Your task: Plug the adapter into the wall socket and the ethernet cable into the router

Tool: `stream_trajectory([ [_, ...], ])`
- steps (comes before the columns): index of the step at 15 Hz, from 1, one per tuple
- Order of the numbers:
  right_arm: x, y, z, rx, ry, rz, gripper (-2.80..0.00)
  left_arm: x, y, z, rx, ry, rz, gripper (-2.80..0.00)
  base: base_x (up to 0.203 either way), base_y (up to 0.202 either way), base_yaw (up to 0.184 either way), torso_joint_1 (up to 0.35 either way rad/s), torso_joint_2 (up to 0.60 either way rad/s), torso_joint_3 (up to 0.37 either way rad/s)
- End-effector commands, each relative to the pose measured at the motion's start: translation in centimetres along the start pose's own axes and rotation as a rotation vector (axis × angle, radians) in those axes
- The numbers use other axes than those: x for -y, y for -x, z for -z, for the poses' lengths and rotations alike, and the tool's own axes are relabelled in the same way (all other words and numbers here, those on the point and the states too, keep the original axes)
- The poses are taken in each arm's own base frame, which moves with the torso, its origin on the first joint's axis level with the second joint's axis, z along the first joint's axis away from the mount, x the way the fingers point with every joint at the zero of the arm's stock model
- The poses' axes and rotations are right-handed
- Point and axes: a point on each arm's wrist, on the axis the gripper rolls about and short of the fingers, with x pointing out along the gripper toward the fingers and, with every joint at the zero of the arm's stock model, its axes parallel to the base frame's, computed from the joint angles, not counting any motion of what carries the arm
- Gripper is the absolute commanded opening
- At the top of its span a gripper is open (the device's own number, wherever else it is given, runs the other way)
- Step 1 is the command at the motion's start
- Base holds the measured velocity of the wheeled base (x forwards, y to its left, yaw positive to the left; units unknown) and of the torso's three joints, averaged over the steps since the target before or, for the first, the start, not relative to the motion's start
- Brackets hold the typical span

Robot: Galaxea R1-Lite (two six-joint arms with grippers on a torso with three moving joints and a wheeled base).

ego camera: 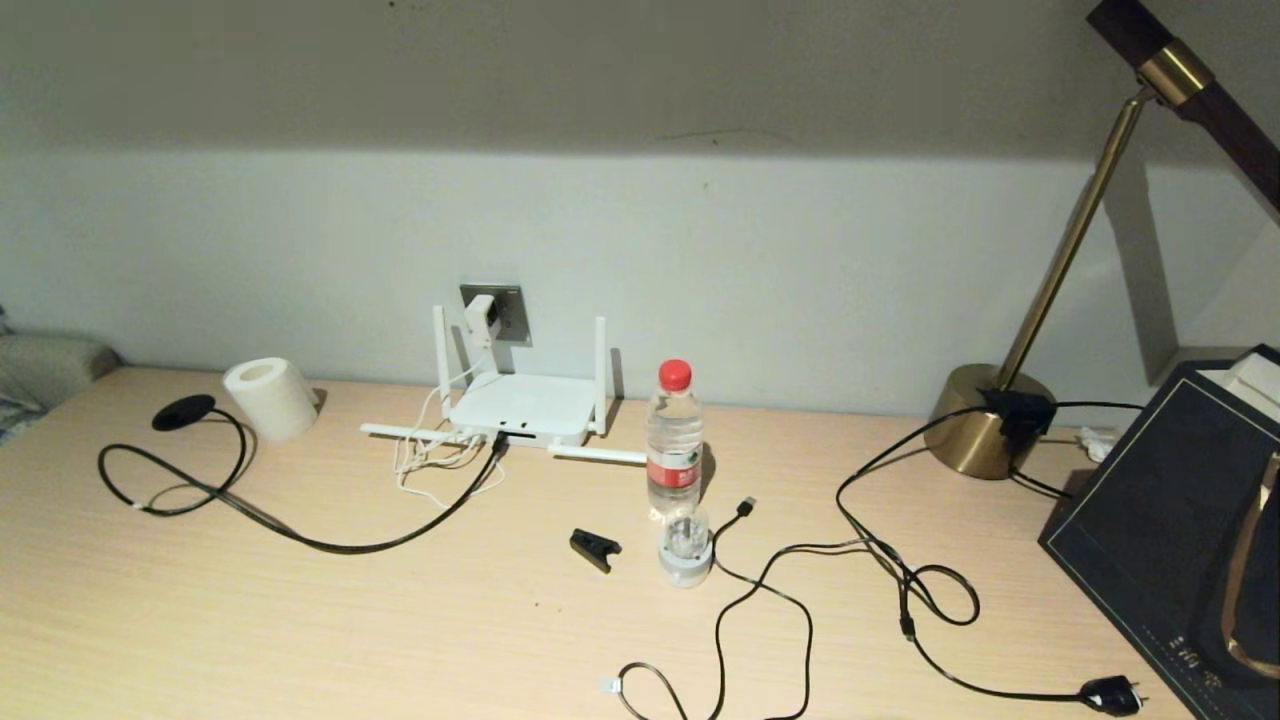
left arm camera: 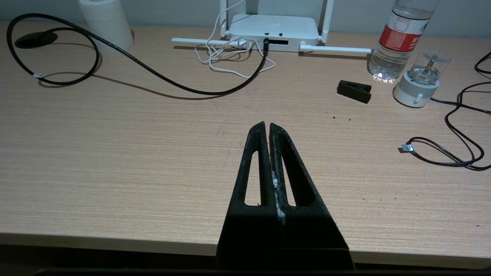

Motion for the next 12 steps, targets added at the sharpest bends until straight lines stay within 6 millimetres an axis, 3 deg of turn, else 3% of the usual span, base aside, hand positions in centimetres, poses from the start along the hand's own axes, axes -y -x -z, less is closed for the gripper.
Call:
stream_trajectory([
  [1, -0.05, -0.21, 1.0, -0.037, 0.0, -0.003, -2.8, -0.01, -0.11, 0.37, -0.014, 0.0, -0.001, -2.8, 0.0, 0.0, 0.0, 0.0, 0.0, 0.0],
  [12, -0.02, -0.21, 1.01, -0.038, -0.021, 0.013, -2.8, -0.01, -0.11, 0.38, -0.015, 0.002, -0.001, -2.8, 0.0, 0.0, 0.0, 0.0, 0.0, 0.0],
])
